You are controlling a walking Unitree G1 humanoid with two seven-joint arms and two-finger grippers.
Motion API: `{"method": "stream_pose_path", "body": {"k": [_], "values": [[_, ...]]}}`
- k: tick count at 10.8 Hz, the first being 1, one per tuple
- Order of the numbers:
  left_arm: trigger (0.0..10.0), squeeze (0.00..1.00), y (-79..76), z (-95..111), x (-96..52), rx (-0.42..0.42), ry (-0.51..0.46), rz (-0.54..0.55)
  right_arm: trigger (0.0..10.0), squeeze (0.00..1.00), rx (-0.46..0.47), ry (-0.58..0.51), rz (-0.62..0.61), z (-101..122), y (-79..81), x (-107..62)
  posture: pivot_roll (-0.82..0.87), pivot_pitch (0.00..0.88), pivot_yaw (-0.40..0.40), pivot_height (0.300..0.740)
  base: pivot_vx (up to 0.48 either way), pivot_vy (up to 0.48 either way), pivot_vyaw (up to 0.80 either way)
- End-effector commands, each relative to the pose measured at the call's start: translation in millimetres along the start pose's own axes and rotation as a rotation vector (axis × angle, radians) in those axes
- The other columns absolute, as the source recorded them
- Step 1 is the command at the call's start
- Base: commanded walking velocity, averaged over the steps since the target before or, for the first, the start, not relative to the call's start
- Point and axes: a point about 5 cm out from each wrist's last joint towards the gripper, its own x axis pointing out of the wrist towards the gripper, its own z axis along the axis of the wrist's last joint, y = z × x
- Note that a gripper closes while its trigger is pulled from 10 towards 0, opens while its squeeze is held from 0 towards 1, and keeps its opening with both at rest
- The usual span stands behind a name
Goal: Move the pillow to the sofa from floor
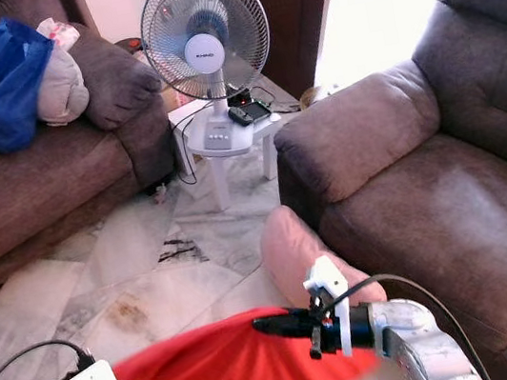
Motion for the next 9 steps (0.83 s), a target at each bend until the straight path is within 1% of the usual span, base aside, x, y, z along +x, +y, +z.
{"method": "stream_pose_path", "body": {"k": [1, 2, 3, 4, 5, 6, 8, 9], "values": [[10.0, 0.00, -10.0, -7.9, 1.6, -0.018, 0.031, -0.061, 10.0, 0.00, -0.091, -0.092, 0.088, 26.4, 8.3, 4.4, 0.09, 0.077, -0.050, 0.740, 0.000, 0.000, 0.00], [10.0, 0.00, -17.2, -15.6, 4.2, -0.012, 0.068, -0.078, 10.0, 0.00, -0.097, -0.106, 0.111, 30.9, 11.6, 3.3, 0.09, 0.077, -0.051, 0.740, 0.000, 0.000, 0.00], [10.0, 0.00, -16.0, -19.5, 3.2, 0.012, 0.093, -0.072, 10.0, 0.00, -0.104, -0.114, 0.127, 33.8, 14.4, 1.3, 0.08, 0.078, -0.051, 0.740, 0.000, 0.000, 0.00], [10.0, 0.00, -10.5, -21.5, 1.3, 0.049, 0.110, -0.048, 10.0, 0.00, -0.113, -0.109, 0.140, 34.5, 16.4, -1.3, 0.08, 0.079, -0.051, 0.740, 0.000, 0.000, 0.00], [10.0, 0.00, -4.3, -18.6, 0.5, 0.055, 0.097, -0.019, 10.0, 0.00, -0.115, -0.105, 0.144, 34.0, 17.0, -2.8, 0.08, 0.079, -0.053, 0.740, 0.000, 0.000, 0.00], [10.0, 0.00, 6.3, -14.8, -0.9, 0.088, 0.088, 0.023, 10.0, 0.00, -0.115, -0.095, 0.159, 33.0, 18.6, -3.4, 0.08, 0.079, -0.056, 0.740, 0.000, 0.000, 0.00], [10.0, 0.00, 14.1, -10.8, -1.8, 0.096, 0.068, 0.037, 10.0, 0.00, -0.116, -0.095, 0.179, 33.7, 21.5, -4.1, 0.09, 0.079, -0.058, 0.740, 0.000, 0.000, 0.00], [10.0, 0.00, 14.5, -10.0, -0.9, 0.104, 0.067, 0.035, 10.0, 0.00, -0.117, -0.094, 0.175, 34.1, 21.3, -4.8, 0.08, 0.079, -0.057, 0.740, 0.000, 0.000, 0.00]]}}
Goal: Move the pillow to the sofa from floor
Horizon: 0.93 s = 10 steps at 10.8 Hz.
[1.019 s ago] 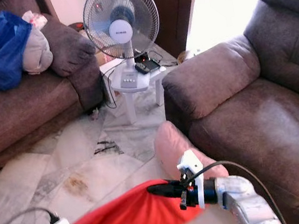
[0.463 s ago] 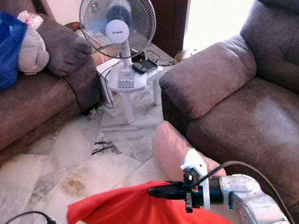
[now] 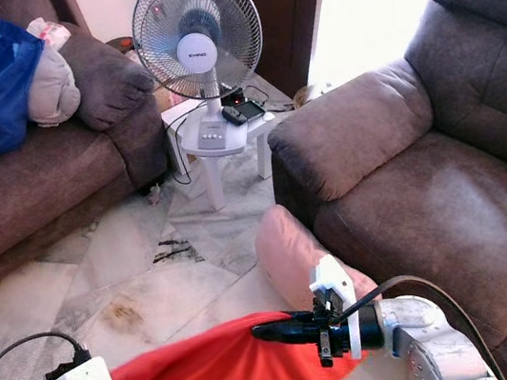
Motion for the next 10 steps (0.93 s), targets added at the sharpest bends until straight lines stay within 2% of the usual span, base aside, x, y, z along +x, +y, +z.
{"method": "stream_pose_path", "body": {"k": [1, 2, 3, 4, 5, 7, 9, 10], "values": [[10.0, 0.00, -8.0, -3.9, 1.5, -0.022, 0.012, -0.056, 10.0, 0.00, -0.088, -0.079, 0.080, 23.0, 7.9, 2.7, 0.08, 0.079, -0.056, 0.740, 0.000, 0.000, 0.00], [10.0, 0.00, -22.7, -5.3, 4.7, -0.077, 0.014, -0.164, 10.0, 0.00, -0.090, -0.080, 0.076, 23.8, 7.7, 0.9, 0.08, 0.079, -0.057, 0.740, 0.000, 0.000, 0.00], [10.0, 0.00, -26.3, -4.5, 6.5, -0.097, 0.005, -0.183, 10.0, 0.00, -0.090, -0.079, 0.075, 24.0, 7.8, 0.0, 0.07, 0.078, -0.057, 0.740, 0.000, 0.000, 0.00], [10.0, 0.00, -27.5, -6.2, 8.1, -0.082, 0.025, -0.184, 10.0, 0.00, -0.092, -0.079, 0.077, 24.6, 8.2, -0.4, 0.07, 0.078, -0.057, 0.740, 0.000, 0.000, 0.00], [10.0, 0.00, -24.0, -10.2, 7.3, -0.037, 0.057, -0.151, 10.0, 0.00, -0.094, -0.082, 0.082, 26.2, 9.3, -1.3, 0.07, 0.078, -0.058, 0.740, 0.000, 0.000, 0.00], [10.0, 0.00, -5.7, -9.5, 4.6, 0.038, 0.074, -0.037, 10.0, 0.00, -0.096, -0.081, 0.098, 26.8, 12.7, -4.4, 0.06, 0.080, -0.061, 0.740, 0.000, 0.000, 0.00], [10.0, 0.00, 2.7, -2.0, 7.3, 0.035, 0.038, 0.026, 10.0, 0.00, -0.095, -0.080, 0.116, 27.1, 16.9, -5.8, 0.06, 0.080, -0.064, 0.740, 0.000, 0.000, 0.00], [10.0, 0.00, 0.5, 0.8, 10.0, 0.005, 0.020, 0.005, 10.0, 0.00, -0.100, -0.077, 0.118, 28.9, 18.0, -7.7, 0.06, 0.082, -0.065, 0.740, 0.000, 0.000, 0.00]]}}
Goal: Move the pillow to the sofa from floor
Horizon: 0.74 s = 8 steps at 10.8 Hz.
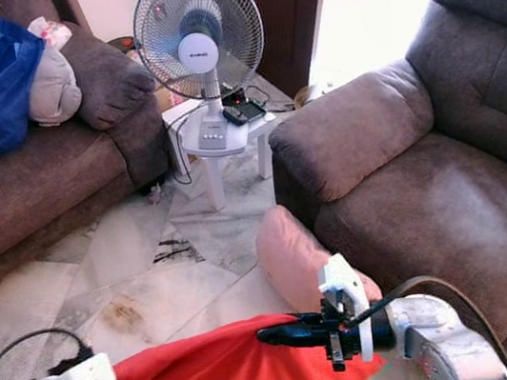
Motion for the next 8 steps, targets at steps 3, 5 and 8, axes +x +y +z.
{"method": "stream_pose_path", "body": {"k": [3, 5, 8], "values": [[10.0, 0.00, -8.6, 6.5, 8.8, -0.074, -0.028, -0.065, 10.0, 0.00, -0.100, -0.077, 0.093, 26.3, 12.5, -1.3, 0.04, 0.085, -0.069, 0.740, 0.000, 0.000, 0.00], [10.0, 0.00, -4.0, 8.9, 12.4, -0.072, 0.001, -0.062, 10.0, 0.00, -0.103, -0.074, 0.082, 27.1, 13.4, -3.8, 0.02, 0.085, -0.071, 0.740, 0.000, 0.000, 0.00], [0.0, 0.00, 0.2, 3.2, 10.4, -0.034, 0.047, -0.034, 10.0, 0.00, -0.098, -0.069, 0.072, 27.2, 15.5, -7.7, 0.02, 0.087, -0.075, 0.740, 0.000, 0.000, 0.00]]}}
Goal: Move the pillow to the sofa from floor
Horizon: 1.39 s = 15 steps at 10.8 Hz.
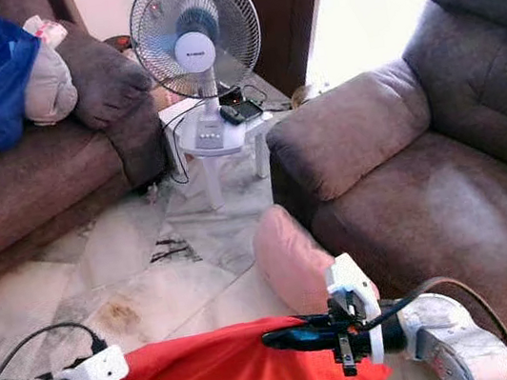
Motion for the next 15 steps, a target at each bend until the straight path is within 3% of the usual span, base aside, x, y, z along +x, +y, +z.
{"method": "stream_pose_path", "body": {"k": [1, 5, 9, 15], "values": [[0.0, 0.00, -3.4, -6.6, -1.4, 0.003, 0.033, -0.029, 10.0, 0.00, -0.084, -0.075, 0.051, 21.9, 6.5, -0.2, 0.02, 0.087, -0.076, 0.740, 0.000, 0.000, 0.00], [0.0, 0.00, -5.1, -0.4, 2.3, -0.015, -0.001, -0.013, 10.0, 0.00, -0.085, -0.073, 0.046, 23.2, 6.0, -0.6, 0.01, 0.085, -0.076, 0.740, 0.000, 0.000, 0.00], [0.0, 0.00, 3.8, 8.5, 4.8, 0.003, -0.028, 0.100, 10.0, 0.00, -0.074, -0.076, 0.047, 20.6, 7.9, 0.9, 0.01, 0.086, -0.074, 0.740, 0.000, 0.000, 0.00], [0.0, 0.00, -1.6, 11.4, 9.6, -0.053, -0.041, 0.186, 10.0, 0.00, -0.067, -0.089, 0.030, 18.5, 5.5, 4.2, 0.02, 0.084, -0.070, 0.740, 0.000, 0.000, 0.00]]}}
